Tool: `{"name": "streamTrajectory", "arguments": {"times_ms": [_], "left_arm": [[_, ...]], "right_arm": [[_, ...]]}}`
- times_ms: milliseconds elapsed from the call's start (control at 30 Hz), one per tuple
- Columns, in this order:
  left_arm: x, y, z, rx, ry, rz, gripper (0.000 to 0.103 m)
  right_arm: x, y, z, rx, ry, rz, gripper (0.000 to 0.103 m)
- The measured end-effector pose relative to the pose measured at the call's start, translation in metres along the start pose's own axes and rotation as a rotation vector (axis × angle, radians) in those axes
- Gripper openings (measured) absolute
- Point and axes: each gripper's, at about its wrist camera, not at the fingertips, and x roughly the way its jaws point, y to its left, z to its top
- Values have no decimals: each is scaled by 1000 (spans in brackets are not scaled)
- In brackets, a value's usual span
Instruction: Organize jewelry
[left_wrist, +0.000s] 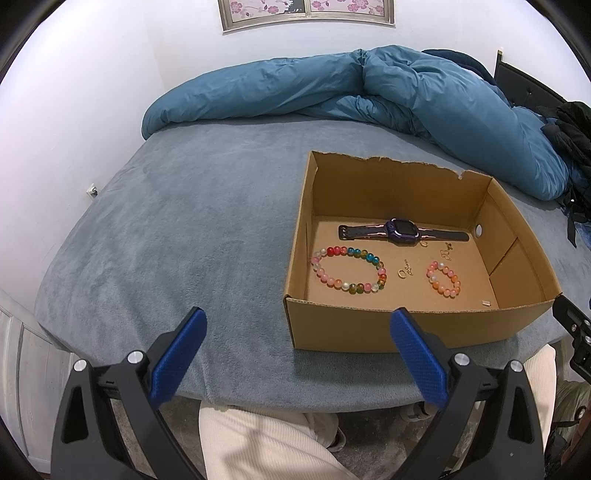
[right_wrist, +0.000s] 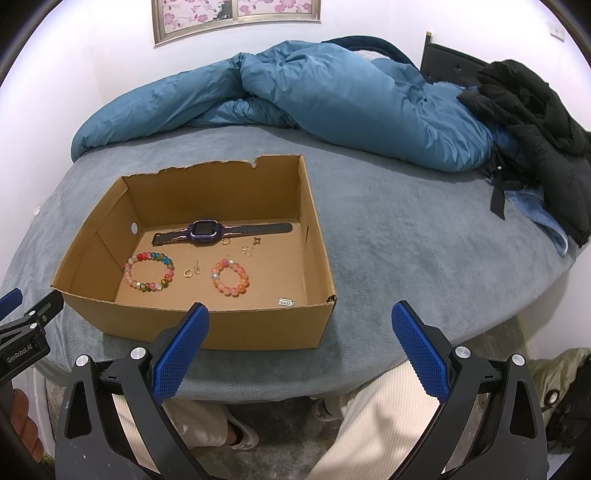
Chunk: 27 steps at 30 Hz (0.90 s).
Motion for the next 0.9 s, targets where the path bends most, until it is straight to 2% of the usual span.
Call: {"name": "streamTrajectory", "arguments": {"times_ms": [900], "left_arm": [[0, 0, 0, 0, 0, -1, 97]], "right_arm": [[0, 3, 3, -3, -4, 1, 95]]}}
